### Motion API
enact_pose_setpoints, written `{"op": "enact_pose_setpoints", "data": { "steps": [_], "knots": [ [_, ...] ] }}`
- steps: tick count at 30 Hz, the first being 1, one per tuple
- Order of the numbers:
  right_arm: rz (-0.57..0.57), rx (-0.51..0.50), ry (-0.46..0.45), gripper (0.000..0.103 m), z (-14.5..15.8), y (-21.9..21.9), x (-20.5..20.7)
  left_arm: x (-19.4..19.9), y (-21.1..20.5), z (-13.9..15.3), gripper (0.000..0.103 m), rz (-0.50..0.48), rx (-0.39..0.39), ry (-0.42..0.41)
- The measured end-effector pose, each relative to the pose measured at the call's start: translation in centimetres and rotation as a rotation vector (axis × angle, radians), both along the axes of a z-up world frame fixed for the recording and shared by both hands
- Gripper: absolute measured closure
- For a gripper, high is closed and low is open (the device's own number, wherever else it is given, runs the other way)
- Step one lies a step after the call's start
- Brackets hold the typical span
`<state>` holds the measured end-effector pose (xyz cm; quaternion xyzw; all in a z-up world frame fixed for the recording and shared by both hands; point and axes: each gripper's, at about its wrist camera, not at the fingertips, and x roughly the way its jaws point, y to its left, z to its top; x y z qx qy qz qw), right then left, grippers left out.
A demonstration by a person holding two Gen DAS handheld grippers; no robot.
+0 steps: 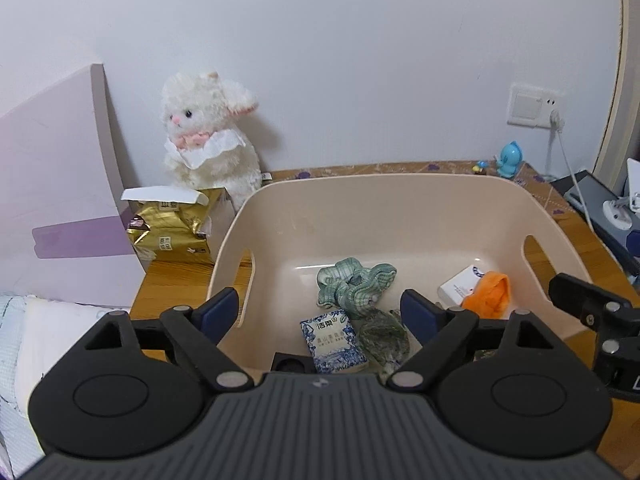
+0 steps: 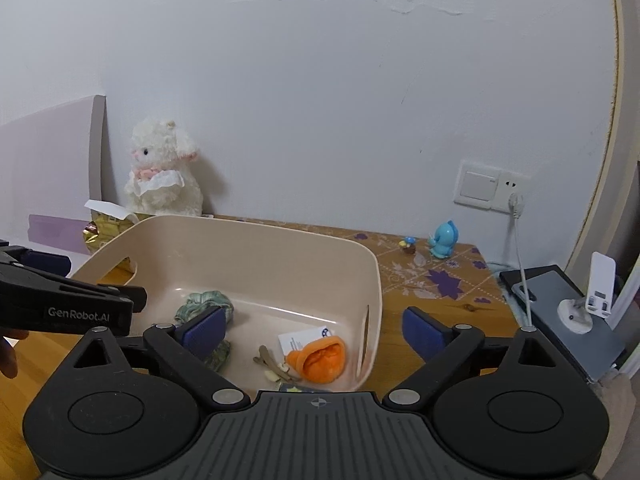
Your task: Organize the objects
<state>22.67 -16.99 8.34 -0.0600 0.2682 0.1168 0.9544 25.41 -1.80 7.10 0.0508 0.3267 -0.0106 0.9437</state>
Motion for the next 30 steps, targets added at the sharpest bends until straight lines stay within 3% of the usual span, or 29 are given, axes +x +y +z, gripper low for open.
{"op": "enact_pose_setpoints", "data": {
  "steps": [8, 30],
  "knots": [
    [-0.008, 0.019, -0.024, 0.0, 1.3, -0.9, -4.0, -4.0, 0.3, 1.0, 0.014, 0.0, -0.004, -0.035],
    [-0.012, 0.055, -0.032, 0.0, 1.6, -4.6, -12.7, -14.9, 1.3, 0.9, 0.014, -0.02, -0.025, -0.079]
  ]
}}
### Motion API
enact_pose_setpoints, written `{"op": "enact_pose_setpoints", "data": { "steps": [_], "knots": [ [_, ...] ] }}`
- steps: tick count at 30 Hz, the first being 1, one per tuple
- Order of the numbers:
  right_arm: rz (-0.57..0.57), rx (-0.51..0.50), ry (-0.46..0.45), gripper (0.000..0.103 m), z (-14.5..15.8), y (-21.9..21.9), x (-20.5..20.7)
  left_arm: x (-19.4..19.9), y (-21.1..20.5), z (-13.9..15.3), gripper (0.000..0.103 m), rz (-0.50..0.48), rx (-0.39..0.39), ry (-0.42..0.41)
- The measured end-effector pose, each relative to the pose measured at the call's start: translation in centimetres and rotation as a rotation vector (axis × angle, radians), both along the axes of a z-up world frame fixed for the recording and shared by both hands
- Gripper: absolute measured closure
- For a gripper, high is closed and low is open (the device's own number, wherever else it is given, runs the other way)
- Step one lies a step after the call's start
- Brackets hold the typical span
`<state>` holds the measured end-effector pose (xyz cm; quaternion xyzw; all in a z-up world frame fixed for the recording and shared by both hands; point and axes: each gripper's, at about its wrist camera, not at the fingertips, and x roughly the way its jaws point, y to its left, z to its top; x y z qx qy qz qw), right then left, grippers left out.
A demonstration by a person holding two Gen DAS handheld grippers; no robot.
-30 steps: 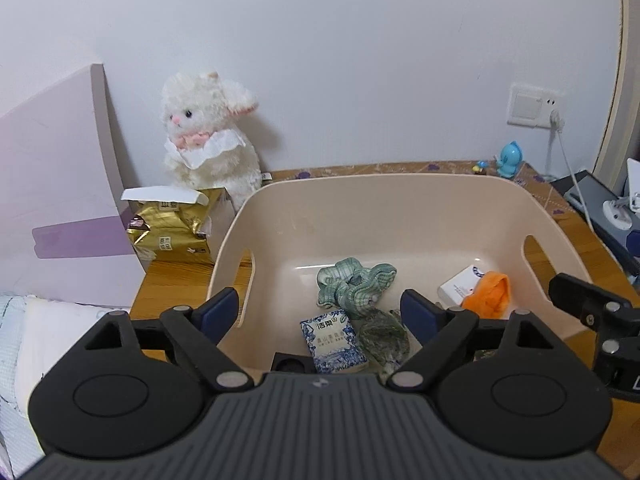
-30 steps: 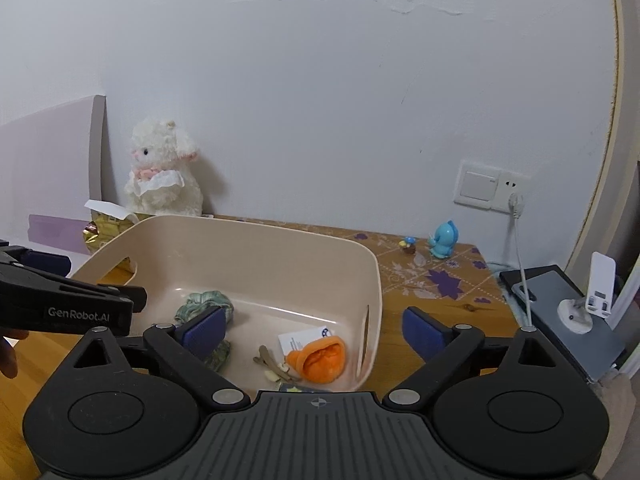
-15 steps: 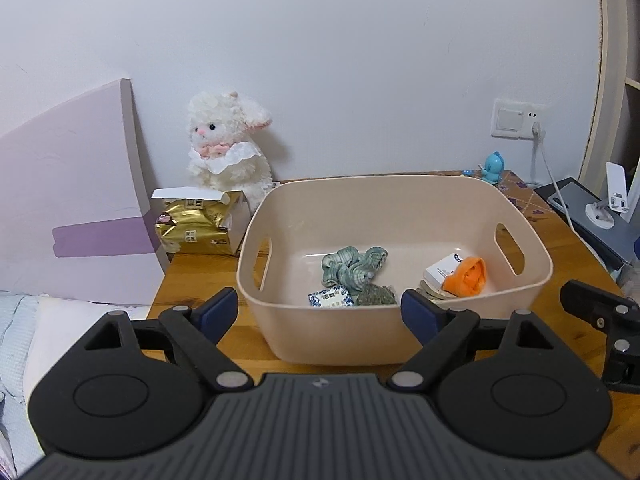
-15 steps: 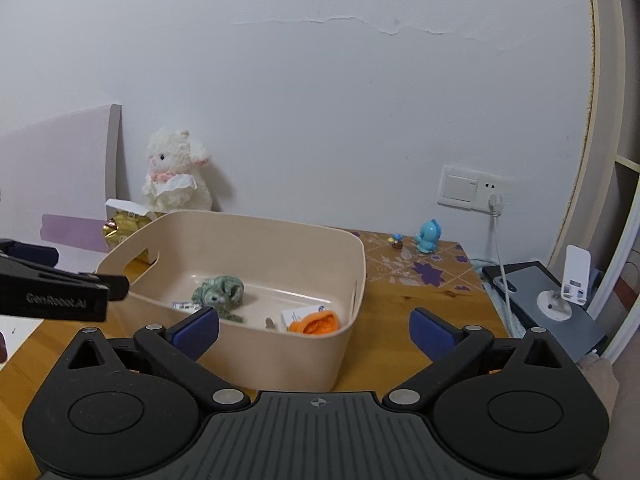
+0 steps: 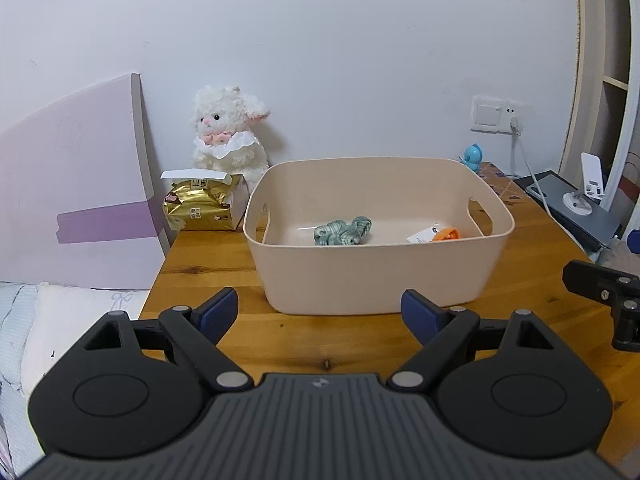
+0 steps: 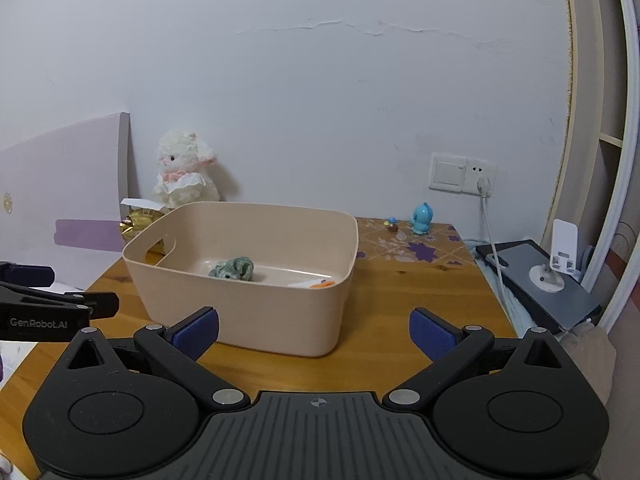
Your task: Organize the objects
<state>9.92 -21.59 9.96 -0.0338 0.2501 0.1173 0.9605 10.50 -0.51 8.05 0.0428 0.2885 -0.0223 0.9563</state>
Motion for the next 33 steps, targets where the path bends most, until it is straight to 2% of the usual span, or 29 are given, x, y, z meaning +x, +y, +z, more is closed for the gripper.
{"op": "enact_pose_setpoints", "data": {
  "steps": [6, 16, 22, 33],
  "knots": [
    [0.003, 0.004, -0.024, 0.0, 0.1, -0.3, -2.8, -3.3, -0.1, 0.5, 0.014, -0.006, -0.001, -0.04],
    [-0.007, 0.04, -0.014, 0.0, -0.3, -1.0, -7.3, -8.0, 0.0, 0.6, 0.014, -0.06, -0.045, -0.042],
    [-0.008, 0.074, 0.023, 0.0, -0.9, -1.7, -8.6, -10.1, 0.0, 0.3, 0.014, -0.075, -0.051, -0.045],
    [0.001, 0.077, 0.025, 0.0, -1.1, -2.4, -11.3, -13.6, 0.3, 0.2, 0.014, -0.078, -0.074, -0.052]
  ]
}}
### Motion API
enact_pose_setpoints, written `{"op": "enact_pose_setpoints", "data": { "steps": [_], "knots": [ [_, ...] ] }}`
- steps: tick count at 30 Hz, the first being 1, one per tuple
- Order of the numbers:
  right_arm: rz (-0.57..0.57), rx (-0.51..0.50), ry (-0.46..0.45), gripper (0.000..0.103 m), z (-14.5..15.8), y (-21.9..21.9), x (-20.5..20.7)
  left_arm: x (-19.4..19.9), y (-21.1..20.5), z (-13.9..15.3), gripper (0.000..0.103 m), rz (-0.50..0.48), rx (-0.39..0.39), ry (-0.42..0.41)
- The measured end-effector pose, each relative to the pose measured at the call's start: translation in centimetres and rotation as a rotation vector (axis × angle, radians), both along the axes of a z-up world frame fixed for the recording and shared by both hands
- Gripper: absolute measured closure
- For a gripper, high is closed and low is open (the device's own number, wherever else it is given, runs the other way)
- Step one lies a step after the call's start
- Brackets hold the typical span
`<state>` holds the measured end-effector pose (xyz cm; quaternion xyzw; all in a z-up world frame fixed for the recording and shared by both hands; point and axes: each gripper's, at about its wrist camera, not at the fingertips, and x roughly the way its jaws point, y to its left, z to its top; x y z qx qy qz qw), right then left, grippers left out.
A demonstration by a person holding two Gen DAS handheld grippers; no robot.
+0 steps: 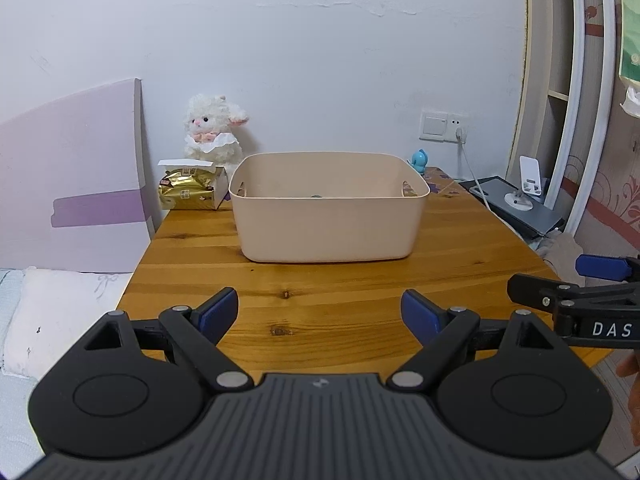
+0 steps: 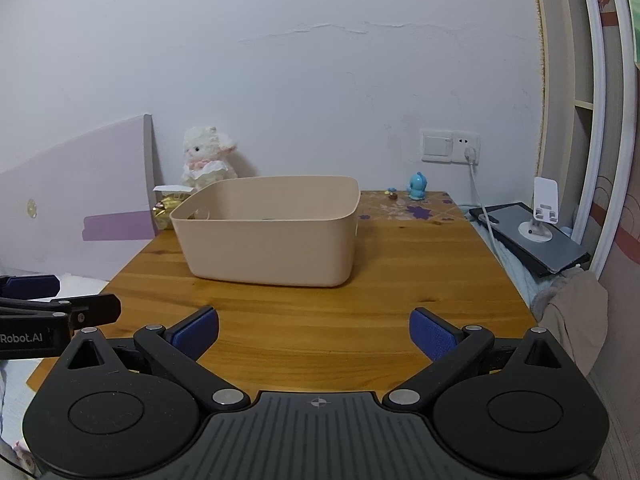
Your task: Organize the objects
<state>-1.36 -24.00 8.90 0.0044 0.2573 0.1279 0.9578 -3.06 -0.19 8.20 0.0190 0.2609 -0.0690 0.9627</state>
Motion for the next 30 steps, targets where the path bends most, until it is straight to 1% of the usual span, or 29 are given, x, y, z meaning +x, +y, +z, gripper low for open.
{"op": "enact_pose_setpoints", "data": {
  "steps": [13, 22, 30],
  "knots": [
    [0.029, -0.017, -0.029, 0.0, 0.9, 0.2, -2.5, -2.7, -0.3, 0.0, 0.014, -0.018, -0.007, -0.007],
    [0.043, -0.035, -0.042, 0.0, 1.3, 0.7, -3.0, -3.0, 0.1, 0.0, 0.014, -0.005, -0.003, 0.0],
    [0.045, -0.04, -0.033, 0.0, 1.2, 0.8, -2.7, -2.8, 0.6, 0.0, 0.014, 0.004, -0.015, 0.007]
  ]
}}
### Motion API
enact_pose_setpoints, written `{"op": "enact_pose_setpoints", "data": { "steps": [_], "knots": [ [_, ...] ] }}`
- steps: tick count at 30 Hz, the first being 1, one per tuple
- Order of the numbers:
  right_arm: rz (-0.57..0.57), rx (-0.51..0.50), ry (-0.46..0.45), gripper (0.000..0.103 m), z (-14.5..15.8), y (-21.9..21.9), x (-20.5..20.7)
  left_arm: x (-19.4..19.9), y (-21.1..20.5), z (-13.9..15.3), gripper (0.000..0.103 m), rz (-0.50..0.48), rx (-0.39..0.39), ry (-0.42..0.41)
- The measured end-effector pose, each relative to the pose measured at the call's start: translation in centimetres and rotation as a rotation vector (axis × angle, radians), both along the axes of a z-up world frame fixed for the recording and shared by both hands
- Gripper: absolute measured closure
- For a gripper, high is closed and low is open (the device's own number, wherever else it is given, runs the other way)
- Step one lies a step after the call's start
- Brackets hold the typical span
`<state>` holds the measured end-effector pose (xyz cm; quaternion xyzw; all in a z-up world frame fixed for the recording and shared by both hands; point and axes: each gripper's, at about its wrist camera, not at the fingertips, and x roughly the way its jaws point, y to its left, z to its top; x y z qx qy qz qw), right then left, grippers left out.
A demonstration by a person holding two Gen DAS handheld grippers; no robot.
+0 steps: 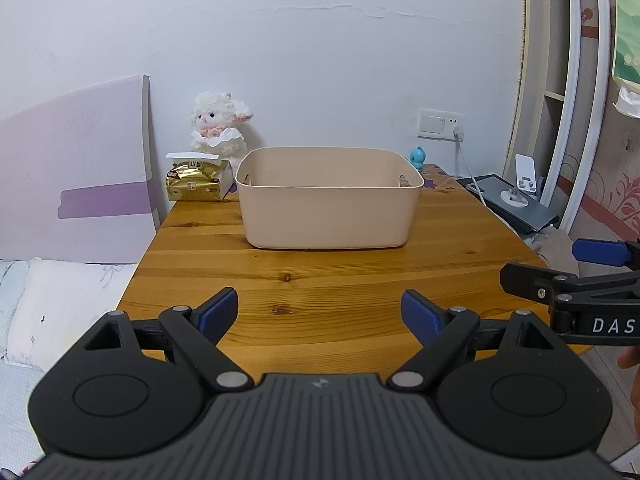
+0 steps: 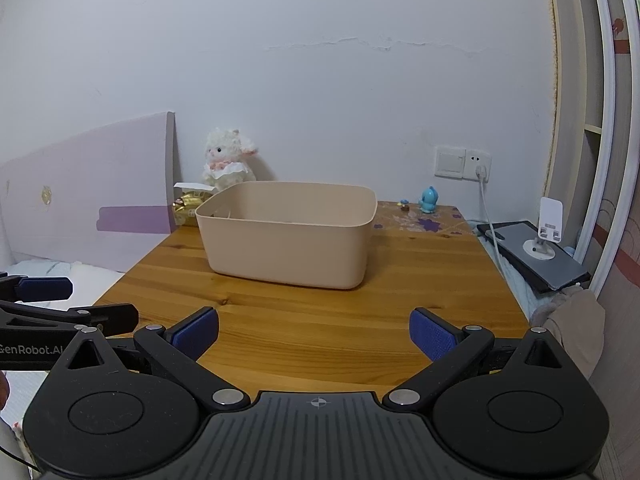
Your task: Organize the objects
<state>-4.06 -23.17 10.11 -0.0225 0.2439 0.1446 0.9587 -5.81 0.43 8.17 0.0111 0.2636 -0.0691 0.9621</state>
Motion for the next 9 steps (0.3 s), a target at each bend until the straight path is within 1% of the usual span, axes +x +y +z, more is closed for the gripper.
{"op": "enact_pose_setpoints", "data": {
  "steps": [9],
  "knots": [
    [0.006, -0.015, 0.02, 0.0, -0.38, 0.35, 0.94, 0.78, 0.5, -0.43, 0.013, 0.001, -0.013, 0.023]
  ]
}}
